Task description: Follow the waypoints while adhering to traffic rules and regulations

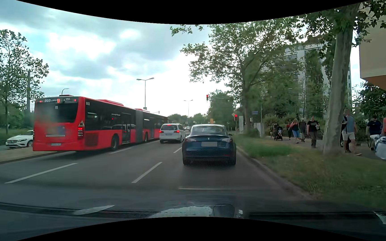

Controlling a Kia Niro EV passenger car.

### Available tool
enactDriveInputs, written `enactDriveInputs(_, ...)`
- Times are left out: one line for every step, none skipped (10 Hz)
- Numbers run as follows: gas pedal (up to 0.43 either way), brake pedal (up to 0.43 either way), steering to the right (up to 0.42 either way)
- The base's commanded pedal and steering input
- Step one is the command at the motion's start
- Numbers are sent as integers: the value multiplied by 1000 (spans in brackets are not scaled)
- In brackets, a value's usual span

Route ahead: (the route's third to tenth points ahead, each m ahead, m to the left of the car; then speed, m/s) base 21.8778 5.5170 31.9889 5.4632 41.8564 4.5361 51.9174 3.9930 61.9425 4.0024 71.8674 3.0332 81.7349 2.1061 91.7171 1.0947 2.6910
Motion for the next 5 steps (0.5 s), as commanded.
enactDriveInputs(0,195,-2)
enactDriveInputs(0,195,-2)
enactDriveInputs(0,195,-2)
enactDriveInputs(0,189,-2)
enactDriveInputs(0,165,-2)
